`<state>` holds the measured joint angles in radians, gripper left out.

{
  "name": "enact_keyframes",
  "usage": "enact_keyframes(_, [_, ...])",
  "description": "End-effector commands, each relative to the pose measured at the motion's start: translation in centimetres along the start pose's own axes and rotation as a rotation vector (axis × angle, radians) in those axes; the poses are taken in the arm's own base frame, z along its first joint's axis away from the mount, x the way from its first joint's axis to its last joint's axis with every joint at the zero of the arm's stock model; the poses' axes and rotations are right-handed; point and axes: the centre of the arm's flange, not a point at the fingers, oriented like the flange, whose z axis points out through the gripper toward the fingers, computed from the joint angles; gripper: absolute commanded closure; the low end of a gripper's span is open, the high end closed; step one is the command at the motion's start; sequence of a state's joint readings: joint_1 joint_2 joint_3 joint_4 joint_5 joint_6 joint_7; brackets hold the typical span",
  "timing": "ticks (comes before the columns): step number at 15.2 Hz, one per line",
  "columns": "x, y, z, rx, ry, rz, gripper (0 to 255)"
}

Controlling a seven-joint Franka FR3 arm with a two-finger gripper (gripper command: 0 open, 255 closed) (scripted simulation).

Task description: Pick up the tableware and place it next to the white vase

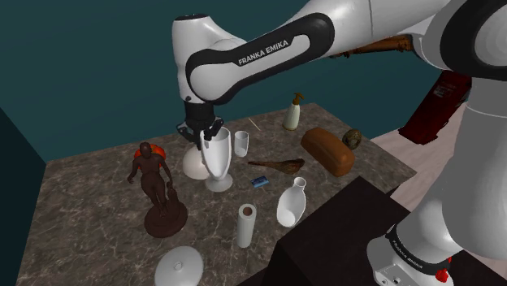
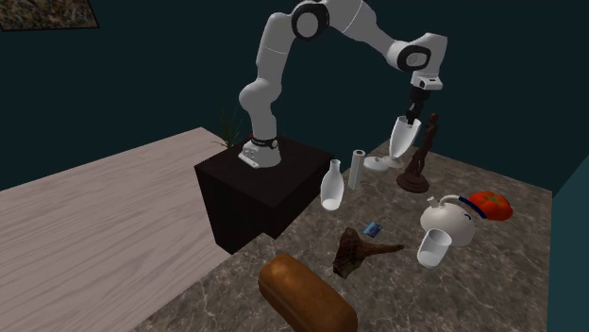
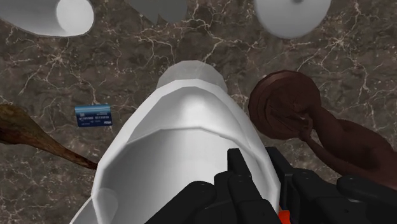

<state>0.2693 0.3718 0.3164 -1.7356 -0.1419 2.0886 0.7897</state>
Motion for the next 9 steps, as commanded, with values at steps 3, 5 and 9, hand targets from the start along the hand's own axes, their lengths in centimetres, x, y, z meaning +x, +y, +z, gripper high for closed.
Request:
enact_keyframes(3, [0.0, 0.1, 2.0, 0.001, 0.001, 0.0, 255])
enact_keyframes(5, [0.0, 0.0, 3.0, 0.001, 0.001, 0.0, 255])
enact_keyframes(9, [0.0, 0.0, 5.2, 0.001, 0.001, 0.0, 255])
